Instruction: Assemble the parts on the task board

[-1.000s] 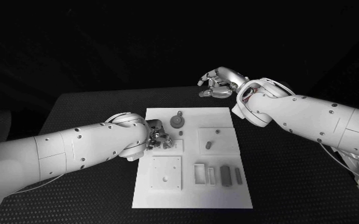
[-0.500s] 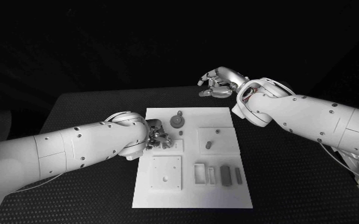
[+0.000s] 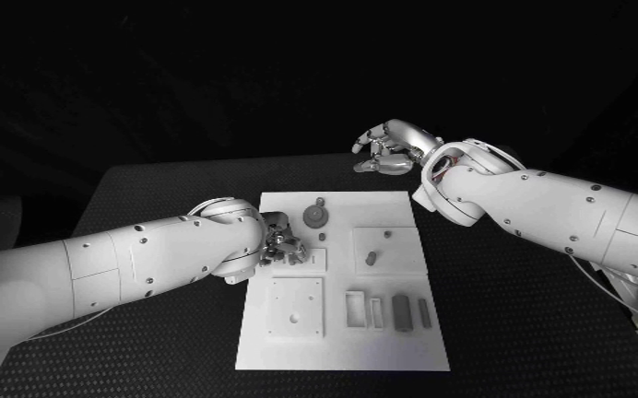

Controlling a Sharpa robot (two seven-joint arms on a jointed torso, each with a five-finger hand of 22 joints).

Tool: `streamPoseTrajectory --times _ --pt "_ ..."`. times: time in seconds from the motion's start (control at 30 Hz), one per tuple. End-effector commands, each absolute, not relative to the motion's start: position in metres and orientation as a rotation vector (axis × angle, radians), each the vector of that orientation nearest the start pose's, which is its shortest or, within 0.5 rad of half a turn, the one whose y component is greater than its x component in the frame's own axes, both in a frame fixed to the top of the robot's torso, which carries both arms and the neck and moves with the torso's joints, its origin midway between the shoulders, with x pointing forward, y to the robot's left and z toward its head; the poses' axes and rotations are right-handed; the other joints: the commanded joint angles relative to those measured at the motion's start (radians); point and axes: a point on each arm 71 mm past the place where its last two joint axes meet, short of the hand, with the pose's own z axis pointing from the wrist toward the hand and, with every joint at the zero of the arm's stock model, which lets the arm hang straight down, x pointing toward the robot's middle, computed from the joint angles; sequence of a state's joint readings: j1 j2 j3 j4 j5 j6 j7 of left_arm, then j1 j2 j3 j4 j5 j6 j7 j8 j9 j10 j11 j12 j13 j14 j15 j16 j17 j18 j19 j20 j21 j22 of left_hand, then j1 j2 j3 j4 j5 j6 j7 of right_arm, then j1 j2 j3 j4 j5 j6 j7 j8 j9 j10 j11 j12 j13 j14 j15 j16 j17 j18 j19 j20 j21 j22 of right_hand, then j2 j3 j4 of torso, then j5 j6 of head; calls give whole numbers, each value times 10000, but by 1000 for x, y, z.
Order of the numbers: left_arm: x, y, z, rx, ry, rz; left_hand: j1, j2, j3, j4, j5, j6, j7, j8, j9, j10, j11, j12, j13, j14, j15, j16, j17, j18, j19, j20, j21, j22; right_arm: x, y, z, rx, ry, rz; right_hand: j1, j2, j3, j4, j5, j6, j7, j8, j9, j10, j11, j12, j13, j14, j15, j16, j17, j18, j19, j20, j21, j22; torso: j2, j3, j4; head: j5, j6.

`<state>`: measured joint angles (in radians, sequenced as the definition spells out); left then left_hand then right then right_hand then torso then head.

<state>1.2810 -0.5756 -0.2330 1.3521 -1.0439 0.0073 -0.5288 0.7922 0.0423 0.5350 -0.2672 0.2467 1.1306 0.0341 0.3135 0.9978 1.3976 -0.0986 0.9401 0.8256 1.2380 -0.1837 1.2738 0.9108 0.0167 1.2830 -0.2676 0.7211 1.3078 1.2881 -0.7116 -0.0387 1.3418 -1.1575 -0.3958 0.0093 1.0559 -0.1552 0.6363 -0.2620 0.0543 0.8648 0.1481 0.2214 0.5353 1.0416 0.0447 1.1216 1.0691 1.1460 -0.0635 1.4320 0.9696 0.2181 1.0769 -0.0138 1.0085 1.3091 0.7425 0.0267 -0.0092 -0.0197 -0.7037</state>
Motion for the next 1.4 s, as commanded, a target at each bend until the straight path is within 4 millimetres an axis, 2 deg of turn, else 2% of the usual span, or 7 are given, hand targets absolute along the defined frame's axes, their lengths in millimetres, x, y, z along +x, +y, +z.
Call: streamPoseTrajectory --times 0.03,0.27,0.4,0.6,0.77,1.13,1.4 --pt "490 141 -260 -717 23359 -3276 361 440 112 -98 47 1275 -530 18 6 -346 -261 37 -11 -180 -126 69 -11 228 -19 19 57 203 533 -186 -144 675 15537 8176 31 102 -30 -42 24 15 96 -40 -17 -32 -1 63 -16 -53 9 -27 1 436 31 -7 -36 54 -2 -3 -3 3 4" --pt "491 133 -260 -354 23333 -3213 291 313 89 -76 61 1308 -540 40 13 -320 -269 62 -13 -164 -129 98 -31 226 8 23 78 198 533 -185 -144 669 15542 8187 31 102 -31 -44 24 14 96 -39 -18 -33 -1 65 -18 -54 9 -26 1 436 30 -7 -37 54 0 -5 -4 16 5" --pt "490 130 -263 -253 23376 -3220 254 258 118 -26 226 1353 -562 73 23 -280 -287 92 -18 -130 -140 138 -52 232 49 20 102 193 533 -185 -144 673 15545 8174 31 102 -32 -45 24 14 96 -39 -18 -34 -1 66 -19 -55 9 -26 0 436 30 -6 -37 54 5 -16 -17 -7 0" --pt "490 128 -264 -226 23260 -3283 260 321 175 -42 470 1399 -584 112 37 -231 -308 124 -26 -91 -146 188 -75 229 90 29 135 195 533 -186 -144 673 15552 8171 32 104 -31 -48 24 14 96 -39 -19 -34 -1 67 -20 -56 9 -26 0 437 30 -6 -38 55 3 -3 -9 -25 -18" --pt "489 126 -264 -51 23363 -3278 230 396 237 -165 1162 1472 -618 174 59 -151 -339 168 -47 -25 -130 265 -124 224 153 51 214 201 533 -185 -144 663 15559 8184 33 105 -31 -50 24 14 96 -39 -20 -35 -1 68 -21 -56 9 -25 0 437 30 -6 -38 55 -3 -5 3 -36 -25" --pt "490 128 -265 63 23441 -3110 275 458 298 -194 1451 1517 -638 205 71 -117 -357 200 -43 10 -109 302 -130 216 179 66 253 208 533 -185 -145 652 15594 8188 36 112 -31 -56 24 13 96 -38 -22 -37 0 73 -26 -58 9 -24 -1 437 29 -4 -39 56 -3 -5 1 -24 -31" --pt "489 130 -266 78 23513 -3050 275 460 300 -195 1457 1518 -639 206 72 -116 -357 201 -43 11 -108 304 -130 215 180 67 254 208 533 -186 -145 655 15601 8180 40 117 -30 -62 24 13 96 -38 -24 -38 0 75 -29 -59 9 -23 -2 437 28 -4 -40 57 2 -12 3 -37 -45"
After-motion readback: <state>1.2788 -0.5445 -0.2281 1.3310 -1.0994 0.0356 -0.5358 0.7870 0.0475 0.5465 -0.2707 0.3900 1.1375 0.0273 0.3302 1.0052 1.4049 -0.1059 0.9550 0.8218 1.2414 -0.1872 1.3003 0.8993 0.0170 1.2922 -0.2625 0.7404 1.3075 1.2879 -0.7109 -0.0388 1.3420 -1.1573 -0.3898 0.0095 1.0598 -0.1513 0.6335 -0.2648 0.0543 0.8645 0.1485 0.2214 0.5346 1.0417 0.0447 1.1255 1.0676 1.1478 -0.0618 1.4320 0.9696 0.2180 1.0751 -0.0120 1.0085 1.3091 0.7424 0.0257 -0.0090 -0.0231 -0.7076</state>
